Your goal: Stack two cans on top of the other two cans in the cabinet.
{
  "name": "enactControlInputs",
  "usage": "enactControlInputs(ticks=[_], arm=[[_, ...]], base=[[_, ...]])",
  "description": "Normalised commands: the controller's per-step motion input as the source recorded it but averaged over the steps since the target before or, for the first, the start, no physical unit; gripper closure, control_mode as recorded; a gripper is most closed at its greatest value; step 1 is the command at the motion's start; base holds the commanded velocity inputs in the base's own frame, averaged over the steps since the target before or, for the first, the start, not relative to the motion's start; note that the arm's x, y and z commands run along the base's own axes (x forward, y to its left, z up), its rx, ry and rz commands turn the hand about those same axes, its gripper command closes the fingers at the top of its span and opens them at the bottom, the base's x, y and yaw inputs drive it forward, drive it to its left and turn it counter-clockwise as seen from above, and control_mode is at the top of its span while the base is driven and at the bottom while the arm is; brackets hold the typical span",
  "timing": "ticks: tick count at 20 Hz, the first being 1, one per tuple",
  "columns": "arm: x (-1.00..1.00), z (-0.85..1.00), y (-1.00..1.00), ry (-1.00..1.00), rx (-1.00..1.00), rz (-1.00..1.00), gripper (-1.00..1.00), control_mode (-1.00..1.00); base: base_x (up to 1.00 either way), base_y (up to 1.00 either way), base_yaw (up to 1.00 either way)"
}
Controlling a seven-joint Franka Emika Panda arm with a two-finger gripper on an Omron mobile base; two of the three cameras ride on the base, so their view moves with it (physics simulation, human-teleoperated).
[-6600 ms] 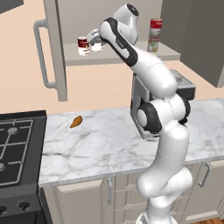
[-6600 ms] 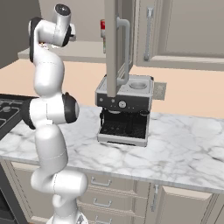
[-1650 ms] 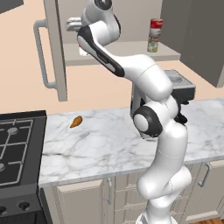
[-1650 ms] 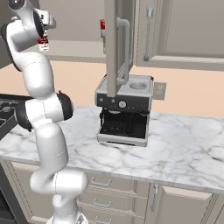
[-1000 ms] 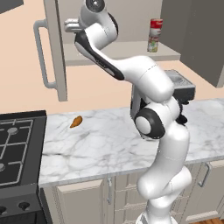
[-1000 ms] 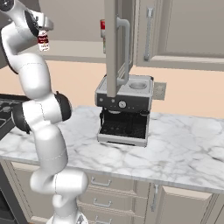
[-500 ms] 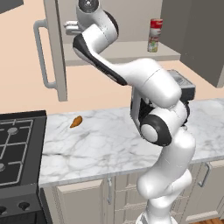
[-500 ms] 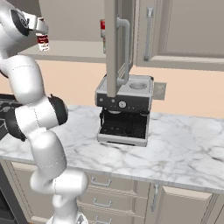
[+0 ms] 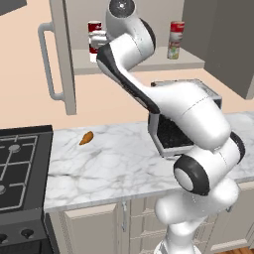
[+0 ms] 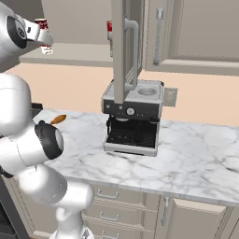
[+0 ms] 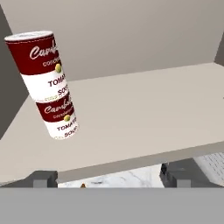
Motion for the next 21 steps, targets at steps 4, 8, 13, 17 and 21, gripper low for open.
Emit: enactControlInputs(ticks=[4, 8, 13, 17, 21], arm=[[-0.76, -0.67, -0.45, -0.02, 0.09, 0.01, -1.00, -1.00], [-0.65, -0.86, -0.30, 0.00, 0.04, 0.00, -1.00, -1.00], [-0.55, -0.78, -0.36, -0.01, 0.01, 0.00, -1.00, -1.00], [-0.75, -0.25, -0.38, -0.13, 0.01, 0.08, -1.00, -1.00], [-0.76, -0.03, -0.17, -0.05, 0.00, 0.01, -1.00, -1.00]], base=[[0.00, 0.00, 0.00], [0.00, 0.00, 0.00], [0.00, 0.00, 0.00], [0.00, 0.00, 0.00], [0.00, 0.00, 0.00]])
